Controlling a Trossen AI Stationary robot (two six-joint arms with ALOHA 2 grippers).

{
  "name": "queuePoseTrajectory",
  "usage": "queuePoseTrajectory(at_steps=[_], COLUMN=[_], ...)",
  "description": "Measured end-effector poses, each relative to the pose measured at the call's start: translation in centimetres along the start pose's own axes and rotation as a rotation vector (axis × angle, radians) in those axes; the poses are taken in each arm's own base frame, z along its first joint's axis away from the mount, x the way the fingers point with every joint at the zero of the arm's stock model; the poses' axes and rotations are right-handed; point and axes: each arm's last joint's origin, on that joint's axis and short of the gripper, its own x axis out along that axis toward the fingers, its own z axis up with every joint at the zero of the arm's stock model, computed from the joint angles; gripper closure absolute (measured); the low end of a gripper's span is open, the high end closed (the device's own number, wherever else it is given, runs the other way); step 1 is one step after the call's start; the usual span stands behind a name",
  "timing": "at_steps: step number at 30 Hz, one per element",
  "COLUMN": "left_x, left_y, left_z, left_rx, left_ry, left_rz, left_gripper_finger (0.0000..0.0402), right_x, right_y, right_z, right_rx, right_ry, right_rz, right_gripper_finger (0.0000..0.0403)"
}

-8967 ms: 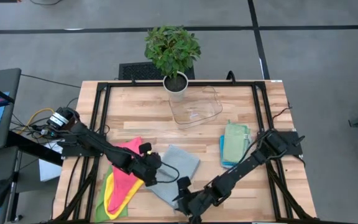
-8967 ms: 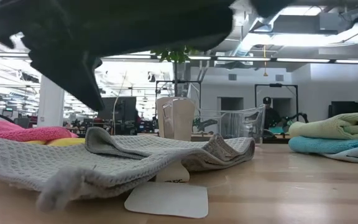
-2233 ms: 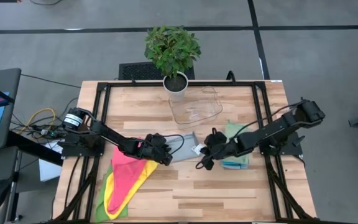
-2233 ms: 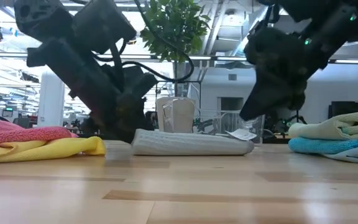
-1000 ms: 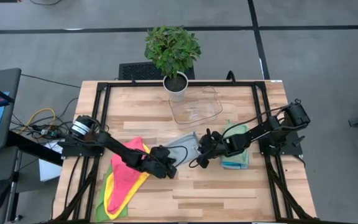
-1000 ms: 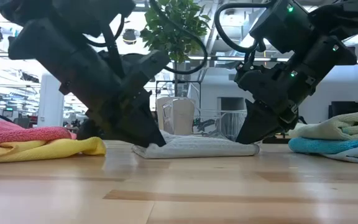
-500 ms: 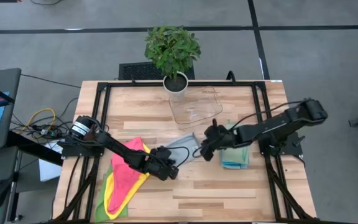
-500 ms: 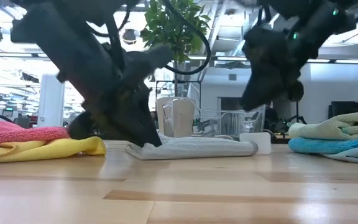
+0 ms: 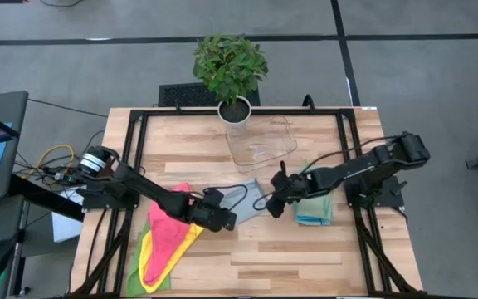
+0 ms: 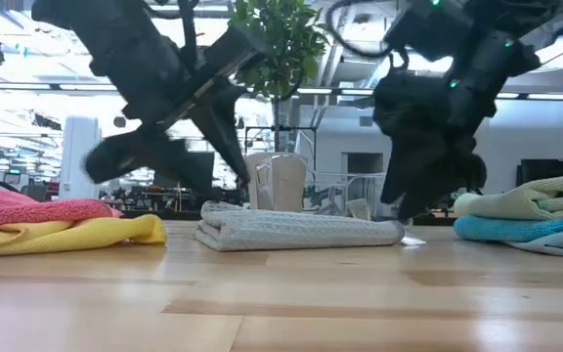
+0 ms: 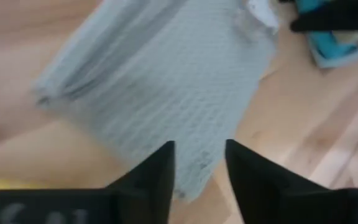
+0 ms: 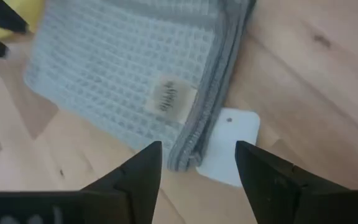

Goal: Fold microfiber towels
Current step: Stack the gray microfiber cloth on top of the light green microfiber cloth

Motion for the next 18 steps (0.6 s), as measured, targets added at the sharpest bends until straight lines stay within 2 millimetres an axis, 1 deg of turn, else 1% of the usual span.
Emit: queuePoseTrajectory(at_steps=[3,5,8,10,13,16,18], left_x=[-0.4,-0.4,-0.2,-0.2,-0.1,-0.1,0.3], left_y=[0.7,1.0,1.6,1.9,1.8,1.8,2.0], left_z=[0.1,0.0,0.0,0.1,0.1,0.2,0.2], left_rx=[-0.096,-0.165,-0.265,-0.299,-0.331,-0.356,-0.368], left_ry=[0.047,0.053,0.029,0.016,-0.006,-0.024,-0.037], left_rz=[0.068,0.106,0.162,0.191,0.183,0.174,0.187], left_gripper_finger=[0.0223,0.0197,0.0169,0.0158,0.0151,0.015,0.015], right_x=[0.7,0.6,0.3,-0.2,-1.1,-1.2,-1.2], right_y=[-0.2,-0.1,-0.1,-0.1,0.2,0.1,0.0], right_z=[0.5,0.9,1.7,2.2,2.9,3.2,3.3], right_rx=[0.025,0.031,0.029,0.029,0.014,-0.002,0.001], right_ry=[0.031,0.023,0.017,0.021,0.012,0.023,0.027], right_rz=[-0.009,-0.012,-0.024,-0.037,-0.042,-0.047,-0.053], right_gripper_finger=[0.0172,0.0172,0.0172,0.0172,0.0172,0.0172,0.0172])
